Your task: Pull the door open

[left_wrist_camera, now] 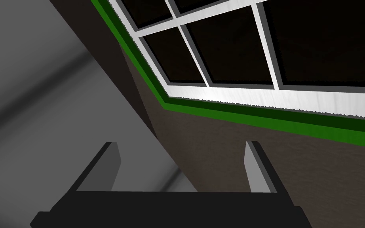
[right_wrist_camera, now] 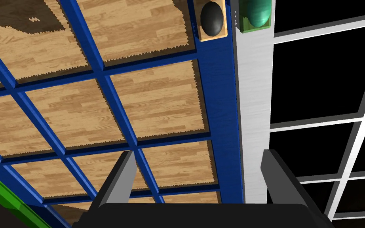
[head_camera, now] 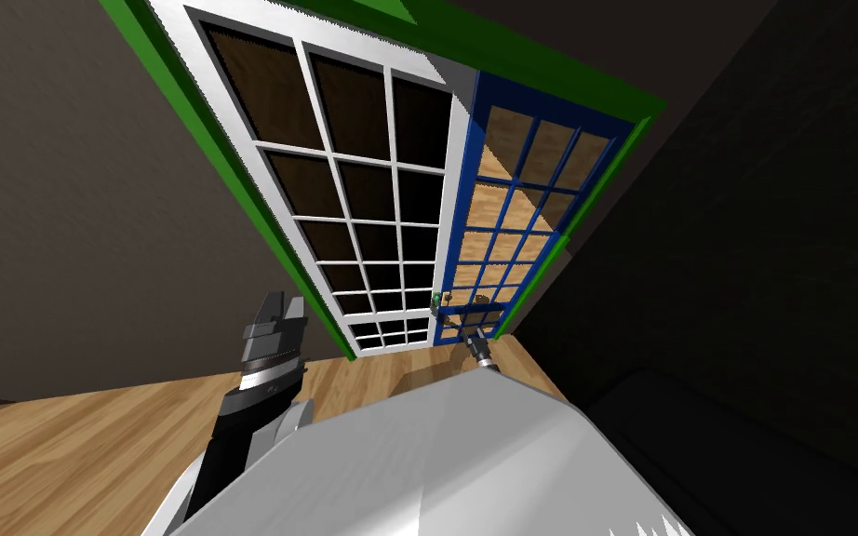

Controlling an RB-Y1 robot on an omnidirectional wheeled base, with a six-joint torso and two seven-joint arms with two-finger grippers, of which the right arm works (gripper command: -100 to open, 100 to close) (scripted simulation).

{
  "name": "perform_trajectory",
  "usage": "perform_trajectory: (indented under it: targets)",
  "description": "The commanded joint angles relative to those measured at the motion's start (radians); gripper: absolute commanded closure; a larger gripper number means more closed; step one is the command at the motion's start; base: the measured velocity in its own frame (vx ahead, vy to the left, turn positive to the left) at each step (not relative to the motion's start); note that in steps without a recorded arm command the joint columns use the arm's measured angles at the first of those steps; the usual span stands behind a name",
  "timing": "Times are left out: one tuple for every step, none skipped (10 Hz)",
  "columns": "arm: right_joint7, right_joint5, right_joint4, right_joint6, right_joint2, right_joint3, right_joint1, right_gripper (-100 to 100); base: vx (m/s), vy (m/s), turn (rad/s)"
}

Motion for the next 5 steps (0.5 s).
perform_trajectory:
  targets:
    - [0.027,0.006,0.031,-0.013,0.001,-0.005,-0.005,-100,0.102,0.028,0.036]
    - [0.038,0.009,0.042,-0.016,0.001,-0.007,-0.006,-100,0.103,0.027,0.026]
    - [0.05,0.012,0.053,-0.019,0.002,-0.009,-0.008,-100,0.11,0.01,0.018]
    - [0.062,0.015,0.064,-0.023,0.002,-0.011,-0.009,-100,0.1,0.005,0.024]
    - [0.085,0.02,0.086,-0.029,0.004,-0.015,-0.012,-100,0.131,0.01,0.05]
